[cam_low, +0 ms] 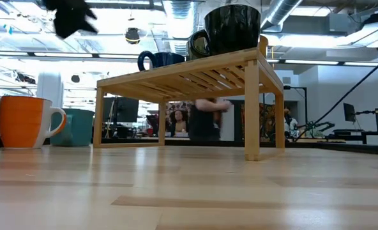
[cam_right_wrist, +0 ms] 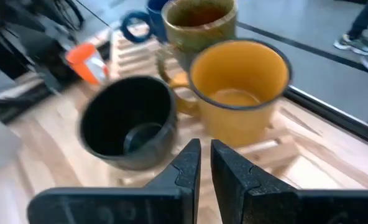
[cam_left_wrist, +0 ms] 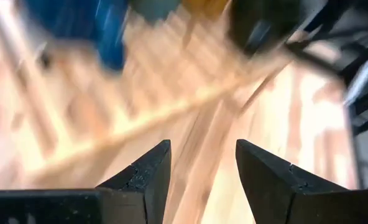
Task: Place coffee mugs
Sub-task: Put the orange mug on the shelf
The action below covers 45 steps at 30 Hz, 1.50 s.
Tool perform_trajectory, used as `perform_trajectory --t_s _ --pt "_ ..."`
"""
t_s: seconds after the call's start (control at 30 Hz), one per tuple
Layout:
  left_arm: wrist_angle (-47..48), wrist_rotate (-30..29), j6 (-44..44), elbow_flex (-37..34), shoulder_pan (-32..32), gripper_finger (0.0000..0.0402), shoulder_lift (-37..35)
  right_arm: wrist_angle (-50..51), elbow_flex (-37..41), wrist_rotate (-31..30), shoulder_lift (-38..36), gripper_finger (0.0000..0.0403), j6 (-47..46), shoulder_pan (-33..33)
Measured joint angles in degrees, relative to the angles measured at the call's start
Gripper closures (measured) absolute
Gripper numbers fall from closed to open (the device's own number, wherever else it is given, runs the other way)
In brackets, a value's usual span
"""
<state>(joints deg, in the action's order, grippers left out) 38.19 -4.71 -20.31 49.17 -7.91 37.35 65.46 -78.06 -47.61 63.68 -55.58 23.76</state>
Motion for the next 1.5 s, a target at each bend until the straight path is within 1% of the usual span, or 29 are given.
perform_trajectory --t_s 0.1,0.2,0.33,0.4,0.43,0.53,0.67,0.8,1.03,1.17,1.27,1.37,1.43,1.5 --pt "9.0 -0.8 -4.1 0.1 0.6 0.0237 0.6 4.0 0.0 1.3 0.0 0.034 0.0 -0.7" --pt "18.2 -2.8 -10.4 0.1 0.6 0.0237 3.2 7.8 0.0 1.3 0.0 0.034 0.0 -1.4" --pt "30.4 -6.6 -18.4 0.1 -0.1 0.0237 9.6 11.5 0.0 1.3 0.0 0.034 0.0 -2.5" --pt "35.2 -7.0 -19.8 0.1 -0.7 0.0237 13.2 12.6 0.0 1.3 0.0 0.034 0.0 -3.0" --pt "36.1 -7.1 -19.9 0.1 -0.8 0.0237 14.9 13.1 0.0 1.3 0.0 0.034 0.0 -3.1" --pt "36.2 -6.8 -18.8 0.1 -1.3 0.0237 19.2 14.0 0.0 1.3 0.0 0.034 0.0 -3.4" --pt "35.4 -5.1 -16.0 0.1 -1.3 0.0237 23.3 14.3 0.0 1.3 0.0 0.034 0.1 -3.3" --pt "36.1 -6.3 -15.5 0.1 -1.3 0.0237 25.7 14.5 0.0 1.4 0.0 0.034 0.1 -3.2" --pt "34.1 -5.4 -17.3 -0.4 -2.4 0.0237 26.5 15.4 0.0 2.7 0.0 0.034 0.1 -3.2" --pt "33.4 -4.0 -18.3 -3.7 -3.7 0.0237 26.2 15.4 0.0 2.7 0.0 0.034 0.1 -3.2" --pt "30.1 -1.6 -18.3 -6.4 -4.0 0.0237 26.2 15.4 0.0 2.7 0.0 0.034 0.1 -3.2" --pt "28.7 -1.6 -18.5 -7.4 -4.0 0.0237 26.2 15.3 0.0 2.7 0.0 0.034 0.1 -3.2" --pt "28.7 -2.2 -18.3 -7.4 -4.0 0.0242 26.2 15.3 0.0 2.7 0.0 0.034 0.0 -3.2" --pt "29.1 -2.1 -17.8 -7.4 -4.0 0.0259 26.2 15.1 0.0 2.7 0.0 0.034 0.0 -3.2"
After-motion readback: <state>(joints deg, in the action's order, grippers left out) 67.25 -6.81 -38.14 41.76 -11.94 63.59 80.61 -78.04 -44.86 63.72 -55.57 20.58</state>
